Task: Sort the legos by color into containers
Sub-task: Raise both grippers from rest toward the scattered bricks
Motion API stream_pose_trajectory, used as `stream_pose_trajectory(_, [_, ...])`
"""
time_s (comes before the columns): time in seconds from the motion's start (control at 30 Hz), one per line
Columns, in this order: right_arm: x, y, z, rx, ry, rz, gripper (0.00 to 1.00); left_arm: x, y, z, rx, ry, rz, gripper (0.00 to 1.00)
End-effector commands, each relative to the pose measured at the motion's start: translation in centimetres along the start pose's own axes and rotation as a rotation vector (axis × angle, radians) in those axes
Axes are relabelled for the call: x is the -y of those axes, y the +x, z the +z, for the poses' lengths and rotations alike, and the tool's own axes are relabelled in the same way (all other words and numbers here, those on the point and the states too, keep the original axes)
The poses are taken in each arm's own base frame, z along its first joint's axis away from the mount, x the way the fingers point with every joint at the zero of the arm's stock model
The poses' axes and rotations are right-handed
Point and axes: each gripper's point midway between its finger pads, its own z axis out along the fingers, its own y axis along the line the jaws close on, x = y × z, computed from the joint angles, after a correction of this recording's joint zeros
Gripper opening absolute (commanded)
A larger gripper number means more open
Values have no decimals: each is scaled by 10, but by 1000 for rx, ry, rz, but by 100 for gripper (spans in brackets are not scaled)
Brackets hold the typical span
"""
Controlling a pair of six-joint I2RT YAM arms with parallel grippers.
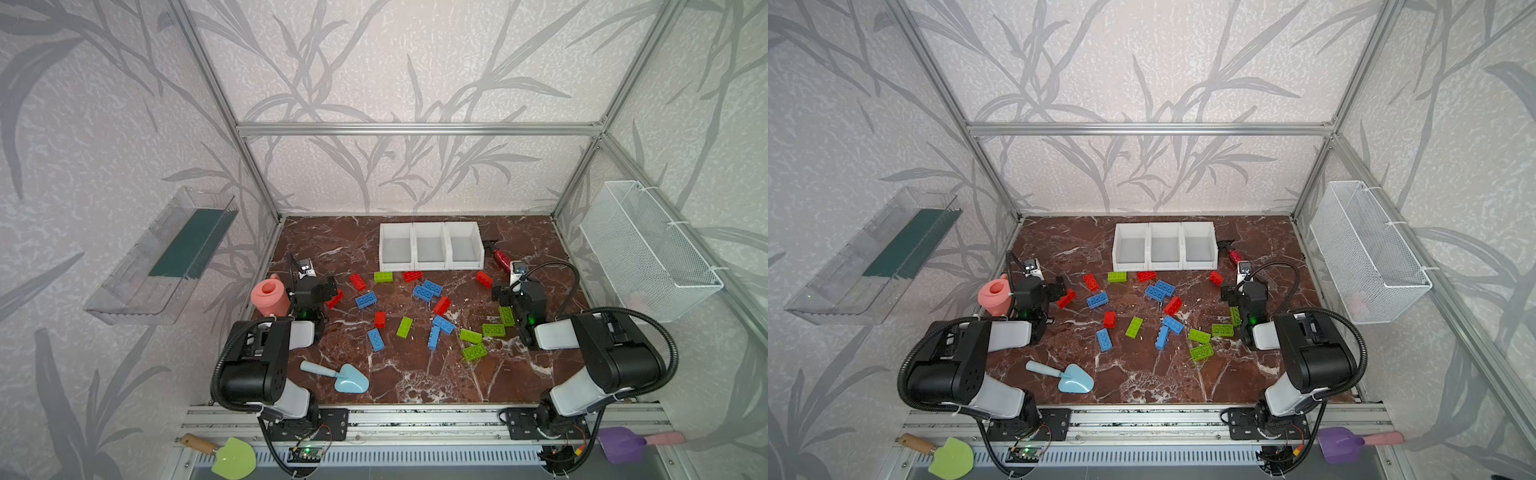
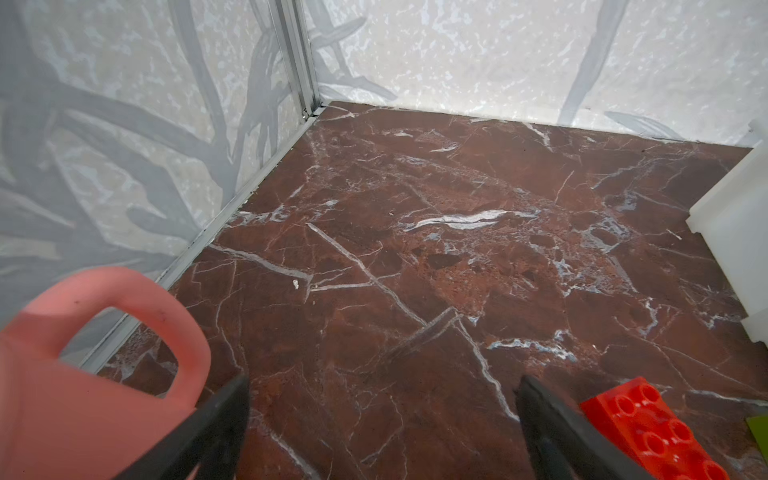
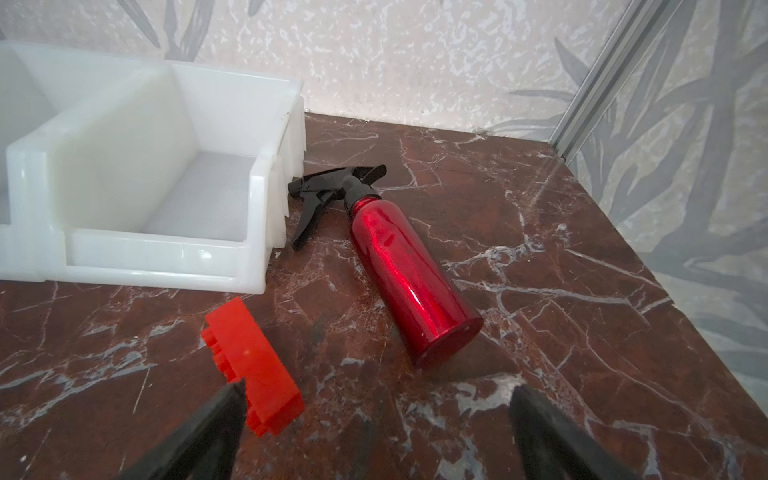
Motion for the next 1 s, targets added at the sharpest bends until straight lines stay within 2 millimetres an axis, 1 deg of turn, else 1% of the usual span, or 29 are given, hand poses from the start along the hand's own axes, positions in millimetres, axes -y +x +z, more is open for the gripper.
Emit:
stream_pose_trajectory(0.0, [-2, -13, -1, 38, -6, 8, 99, 0, 0, 0, 1, 1, 10, 99])
stream_pose_trajectory(0.8, [-2, -12, -1, 38, -8, 7, 99, 1, 0, 0, 0, 6, 9, 99])
stream_pose_trajectory(0.87, [-2, -18, -7, 57, -4, 4, 99, 2, -5, -1, 12, 9, 11, 99])
stream_pose_trajectory(0.9, [-4, -26, -14, 66, -15, -13, 99, 4, -10, -2, 10, 18, 21, 99])
stream_pose_trajectory(0.97, [-6, -37, -23, -1, -32, -2, 99, 9, -19, -6, -34, 16, 56, 99])
